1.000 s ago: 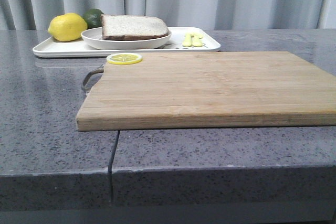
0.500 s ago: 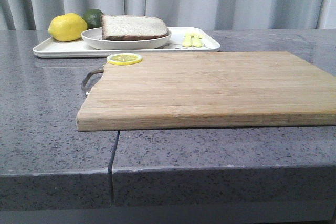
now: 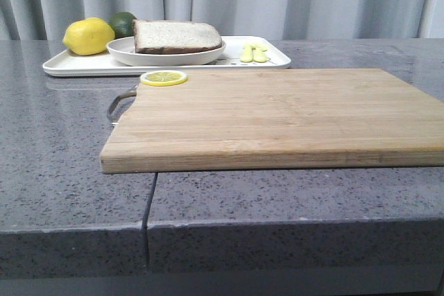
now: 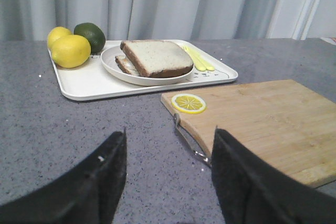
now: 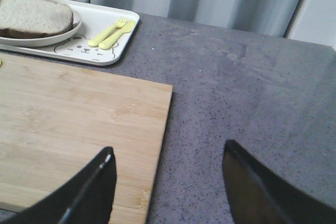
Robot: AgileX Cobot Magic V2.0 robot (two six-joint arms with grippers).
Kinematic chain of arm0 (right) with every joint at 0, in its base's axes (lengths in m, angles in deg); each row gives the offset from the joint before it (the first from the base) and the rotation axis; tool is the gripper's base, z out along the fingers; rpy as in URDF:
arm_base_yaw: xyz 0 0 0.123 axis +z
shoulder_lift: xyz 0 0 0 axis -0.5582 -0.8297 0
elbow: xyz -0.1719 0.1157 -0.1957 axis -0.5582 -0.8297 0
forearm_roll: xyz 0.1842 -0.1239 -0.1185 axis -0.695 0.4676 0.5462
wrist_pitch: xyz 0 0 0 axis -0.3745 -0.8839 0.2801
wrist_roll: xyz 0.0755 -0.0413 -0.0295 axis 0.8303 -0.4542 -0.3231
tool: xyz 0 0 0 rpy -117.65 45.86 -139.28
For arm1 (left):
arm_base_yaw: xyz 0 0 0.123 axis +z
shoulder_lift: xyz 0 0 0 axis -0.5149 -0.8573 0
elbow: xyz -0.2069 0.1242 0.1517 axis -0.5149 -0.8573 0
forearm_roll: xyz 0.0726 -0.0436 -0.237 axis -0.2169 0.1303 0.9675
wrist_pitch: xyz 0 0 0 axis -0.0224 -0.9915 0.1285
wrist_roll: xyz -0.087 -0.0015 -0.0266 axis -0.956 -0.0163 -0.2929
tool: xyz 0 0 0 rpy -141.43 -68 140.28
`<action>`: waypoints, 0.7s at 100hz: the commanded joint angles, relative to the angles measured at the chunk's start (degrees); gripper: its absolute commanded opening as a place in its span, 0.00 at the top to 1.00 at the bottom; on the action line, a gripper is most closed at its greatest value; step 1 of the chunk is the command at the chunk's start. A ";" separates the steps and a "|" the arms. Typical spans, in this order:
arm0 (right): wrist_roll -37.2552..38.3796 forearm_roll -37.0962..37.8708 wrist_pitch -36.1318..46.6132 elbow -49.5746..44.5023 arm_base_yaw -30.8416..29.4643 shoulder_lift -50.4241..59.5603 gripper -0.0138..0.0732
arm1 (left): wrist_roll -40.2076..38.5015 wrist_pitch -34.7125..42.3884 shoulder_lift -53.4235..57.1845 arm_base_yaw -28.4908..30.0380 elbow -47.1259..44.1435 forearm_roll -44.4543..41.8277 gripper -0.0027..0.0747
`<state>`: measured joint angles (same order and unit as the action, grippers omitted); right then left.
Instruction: Place bread and move sandwich to tray
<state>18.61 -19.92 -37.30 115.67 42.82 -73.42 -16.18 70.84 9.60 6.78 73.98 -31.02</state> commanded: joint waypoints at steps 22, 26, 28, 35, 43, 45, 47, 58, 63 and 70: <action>-0.43 0.73 8.96 -1.73 -0.36 2.69 0.33 | -0.45 5.89 -0.35 -0.23 -1.14 0.50 0.52; -0.43 0.73 8.88 -1.73 -0.36 2.69 0.33 | -0.45 5.99 -0.35 -0.23 -1.14 0.50 0.52; -0.43 0.73 8.82 -1.73 -0.36 2.69 0.33 | -0.45 6.02 -0.35 -0.23 -1.14 0.50 0.52; -0.43 0.73 8.76 -1.73 -0.36 2.69 0.33 | -0.45 6.12 -0.35 -0.23 -1.14 0.50 0.52; -0.43 0.73 8.77 -1.73 -0.36 2.69 0.33 | -0.45 6.12 -0.35 -0.23 -1.14 0.50 0.52; -0.43 0.73 8.77 -1.73 -0.36 2.69 0.33 | -0.45 6.12 -0.35 -0.23 -1.14 0.50 0.53; -0.43 0.73 8.82 -1.73 -0.36 2.69 0.34 | -0.45 6.23 -0.35 -0.23 -1.14 0.50 0.54; -0.43 0.73 8.82 -1.73 -0.36 2.69 0.47 | -0.45 6.33 -0.35 -0.23 -1.14 0.50 0.67; -0.43 0.73 8.82 -1.73 -0.36 2.69 0.56 | -0.45 6.33 -0.35 -0.23 -1.14 0.50 0.73; -0.43 0.73 8.82 -1.73 -0.36 2.69 0.71 | -0.45 6.33 -0.35 -0.23 -1.14 0.50 0.86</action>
<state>18.61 -19.92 -33.43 112.33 42.82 -70.43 -16.18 72.37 9.60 6.78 71.22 -31.02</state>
